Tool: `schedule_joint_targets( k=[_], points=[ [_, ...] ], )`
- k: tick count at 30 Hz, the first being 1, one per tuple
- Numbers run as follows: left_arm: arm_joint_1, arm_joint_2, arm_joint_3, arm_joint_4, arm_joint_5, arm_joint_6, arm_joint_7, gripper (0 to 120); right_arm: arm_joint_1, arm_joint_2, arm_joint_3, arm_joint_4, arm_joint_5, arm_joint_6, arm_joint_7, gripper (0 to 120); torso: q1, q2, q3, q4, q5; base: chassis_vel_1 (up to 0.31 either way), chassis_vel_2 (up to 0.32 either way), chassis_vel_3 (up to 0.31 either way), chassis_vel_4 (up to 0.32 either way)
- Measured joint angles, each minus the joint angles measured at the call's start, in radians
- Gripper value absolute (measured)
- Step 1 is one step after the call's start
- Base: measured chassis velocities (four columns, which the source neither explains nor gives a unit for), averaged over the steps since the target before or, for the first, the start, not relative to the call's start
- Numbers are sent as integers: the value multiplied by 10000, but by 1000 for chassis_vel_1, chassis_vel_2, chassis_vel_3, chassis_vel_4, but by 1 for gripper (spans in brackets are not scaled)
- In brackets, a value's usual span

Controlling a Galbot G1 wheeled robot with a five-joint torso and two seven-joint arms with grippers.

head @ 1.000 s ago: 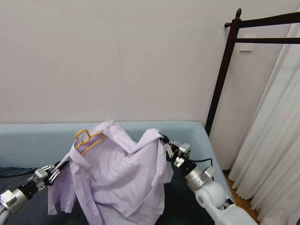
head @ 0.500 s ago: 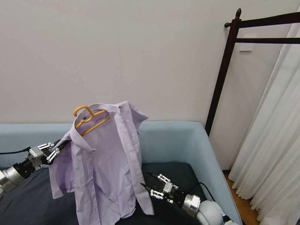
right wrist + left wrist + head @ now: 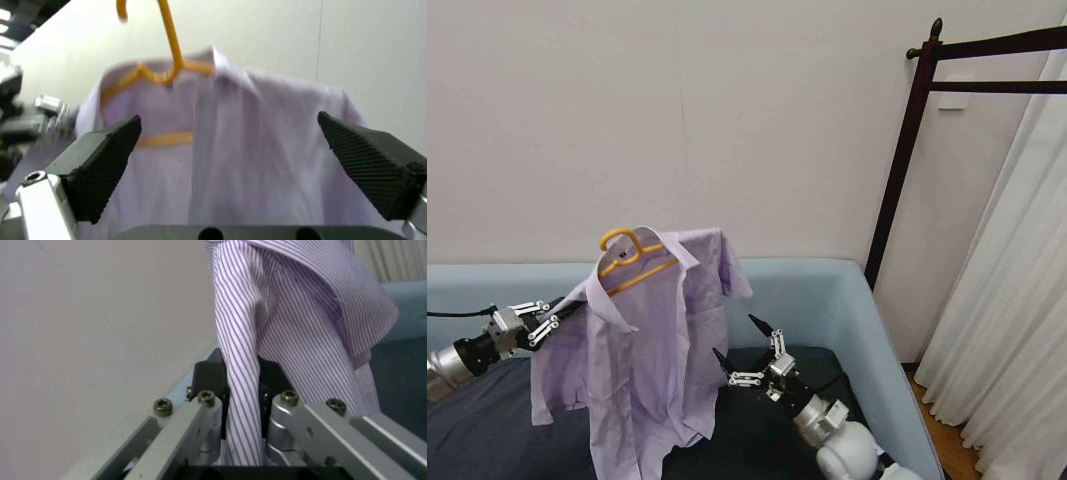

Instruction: Pick up the clothes from the sofa and hang them on the clothes hanger.

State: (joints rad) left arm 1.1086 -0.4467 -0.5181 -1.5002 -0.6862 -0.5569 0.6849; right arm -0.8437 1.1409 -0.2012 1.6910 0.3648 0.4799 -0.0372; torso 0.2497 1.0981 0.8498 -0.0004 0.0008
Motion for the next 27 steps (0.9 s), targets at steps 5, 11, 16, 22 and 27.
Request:
schedule_joint_targets(
  k=[5, 11, 16, 22, 27],
  points=[
    [391, -238, 99, -6, 346, 42, 283, 7, 164, 472, -563, 273, -601, -259, 1154, 100, 0, 0, 0, 2, 0, 0, 0, 0, 0],
    [562, -691, 207, 139, 568, 60, 535, 7, 250, 1053, -857, -271, -2085, -438, 1787, 88, 0, 0, 0, 0, 2, 0, 0, 0, 0],
    [390, -716, 254, 304, 552, 57, 592, 7, 201, 1273, -798, -613, -3452, -976, 2561, 69, 0, 0, 0, 1, 2, 0, 0, 0, 0],
    [154, -663, 349, 381, 407, 44, 601, 7, 203, 1402, -633, -702, -3856, -1319, 2829, 44, 0, 0, 1, 0, 2, 0, 0, 0, 0],
    [61, -595, 404, 401, 354, 38, 609, 7, 203, 1452, -543, -744, -3709, -1365, 2805, 26, 0, 0, 0, 0, 2, 0, 0, 0, 0]
  ],
)
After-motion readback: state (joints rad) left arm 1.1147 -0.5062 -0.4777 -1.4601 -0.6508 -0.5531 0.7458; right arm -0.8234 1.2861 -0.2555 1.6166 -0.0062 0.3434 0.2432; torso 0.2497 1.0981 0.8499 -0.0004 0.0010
